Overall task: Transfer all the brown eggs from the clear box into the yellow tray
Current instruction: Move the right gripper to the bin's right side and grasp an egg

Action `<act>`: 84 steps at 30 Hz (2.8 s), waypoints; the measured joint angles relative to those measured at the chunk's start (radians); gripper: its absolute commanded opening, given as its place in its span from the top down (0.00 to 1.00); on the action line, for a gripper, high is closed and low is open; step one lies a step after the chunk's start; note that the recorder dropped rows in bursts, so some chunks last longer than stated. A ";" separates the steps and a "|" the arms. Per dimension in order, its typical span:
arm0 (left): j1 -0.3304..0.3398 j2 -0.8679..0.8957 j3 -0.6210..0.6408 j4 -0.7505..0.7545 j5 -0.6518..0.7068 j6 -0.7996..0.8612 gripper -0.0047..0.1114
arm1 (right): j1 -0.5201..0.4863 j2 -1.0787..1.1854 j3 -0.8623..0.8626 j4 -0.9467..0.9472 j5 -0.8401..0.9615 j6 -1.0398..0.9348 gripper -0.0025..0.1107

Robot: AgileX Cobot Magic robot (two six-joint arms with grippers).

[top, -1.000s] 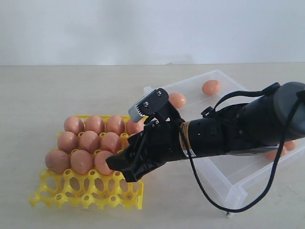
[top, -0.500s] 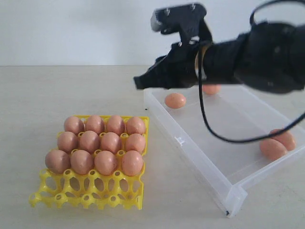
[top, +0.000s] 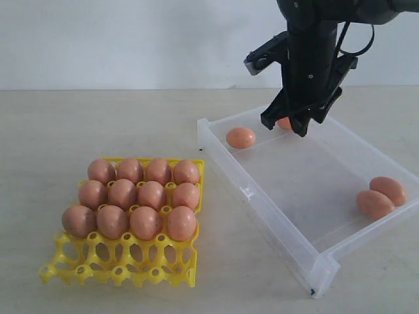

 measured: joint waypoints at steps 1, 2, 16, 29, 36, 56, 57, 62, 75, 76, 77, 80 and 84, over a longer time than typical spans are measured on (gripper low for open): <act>0.000 0.000 0.000 0.000 0.000 0.000 0.92 | 0.003 -0.002 0.000 0.030 0.002 -0.019 0.67; 0.000 0.000 0.000 0.000 0.000 0.000 0.92 | 0.004 -0.004 0.002 0.019 0.002 -0.017 0.67; 0.000 0.000 0.000 0.000 0.000 0.000 0.92 | -0.098 -0.357 0.400 0.196 -0.001 -0.172 0.67; 0.000 0.000 0.000 0.000 0.000 0.000 0.92 | -0.114 -0.333 0.619 0.001 -0.237 -0.113 0.67; 0.000 0.000 0.000 0.000 0.000 0.000 0.92 | -0.137 -0.296 0.619 -0.023 -0.305 -0.104 0.67; 0.000 0.000 0.000 0.000 0.000 0.000 0.92 | -0.159 -0.138 0.604 -0.072 -0.330 -0.086 0.67; 0.000 0.000 0.000 0.000 0.000 0.000 0.92 | -0.159 -0.130 0.600 -0.078 -0.326 -0.086 0.67; 0.000 0.000 0.000 0.000 0.000 0.000 0.92 | -0.159 -0.114 0.598 -0.089 -0.322 -0.079 0.66; 0.000 0.000 0.000 0.000 0.000 0.000 0.92 | -0.161 -0.084 0.605 -0.074 -0.313 -0.069 0.52; 0.000 0.000 0.000 0.000 0.000 0.000 0.92 | -0.161 -0.084 0.605 -0.074 -0.313 -0.069 0.53; 0.000 0.000 0.000 0.000 0.000 0.000 0.92 | -0.161 -0.084 0.605 -0.074 -0.313 -0.069 0.56; 0.000 0.000 0.000 0.000 0.000 0.000 0.92 | -0.161 -0.084 0.605 -0.073 -0.311 -0.071 0.80; 0.000 0.000 0.000 0.000 0.000 0.000 0.92 | -0.161 -0.084 0.605 -0.073 -0.315 -0.069 0.98</act>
